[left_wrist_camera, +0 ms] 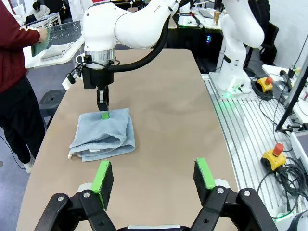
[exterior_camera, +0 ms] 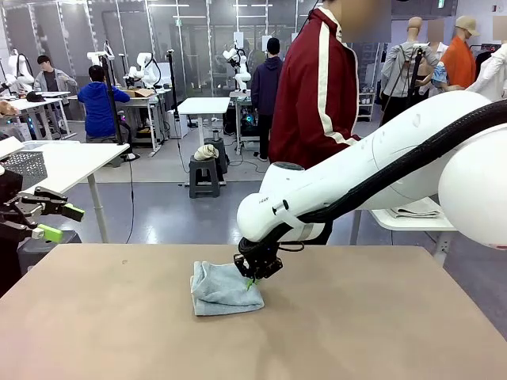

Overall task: Fold the towels and place them in the basket.
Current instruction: Place the folded Towel with hook on the right side of the table.

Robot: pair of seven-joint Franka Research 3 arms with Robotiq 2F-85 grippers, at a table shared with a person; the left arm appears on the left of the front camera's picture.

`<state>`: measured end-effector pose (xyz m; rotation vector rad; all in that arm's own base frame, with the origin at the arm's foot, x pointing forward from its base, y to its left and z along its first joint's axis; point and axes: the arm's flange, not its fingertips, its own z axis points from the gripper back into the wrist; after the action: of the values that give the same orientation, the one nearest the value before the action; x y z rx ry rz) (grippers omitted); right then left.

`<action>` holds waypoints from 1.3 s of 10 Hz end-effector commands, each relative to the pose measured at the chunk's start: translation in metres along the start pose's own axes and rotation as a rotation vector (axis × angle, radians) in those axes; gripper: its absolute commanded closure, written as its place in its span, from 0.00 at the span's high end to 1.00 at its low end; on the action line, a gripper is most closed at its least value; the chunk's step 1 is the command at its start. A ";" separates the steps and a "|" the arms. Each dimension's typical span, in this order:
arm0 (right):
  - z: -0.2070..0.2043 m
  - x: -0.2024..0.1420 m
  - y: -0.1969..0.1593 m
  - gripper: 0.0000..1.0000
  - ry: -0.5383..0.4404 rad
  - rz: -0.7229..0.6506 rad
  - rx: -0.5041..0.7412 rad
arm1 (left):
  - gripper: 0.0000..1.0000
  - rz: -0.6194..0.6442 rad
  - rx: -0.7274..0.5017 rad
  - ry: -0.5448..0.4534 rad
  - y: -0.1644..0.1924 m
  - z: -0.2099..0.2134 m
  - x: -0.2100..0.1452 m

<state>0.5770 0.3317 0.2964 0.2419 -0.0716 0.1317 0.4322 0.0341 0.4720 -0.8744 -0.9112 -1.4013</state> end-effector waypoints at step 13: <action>0.032 -0.018 -0.038 0.05 -0.063 0.042 -0.121 | 0.85 -0.011 -0.002 -0.017 -0.003 0.001 0.002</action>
<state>0.5754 0.3084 0.3106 0.1810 -0.1035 0.1499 0.4322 0.0341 0.4720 -0.8744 -0.9111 -1.4012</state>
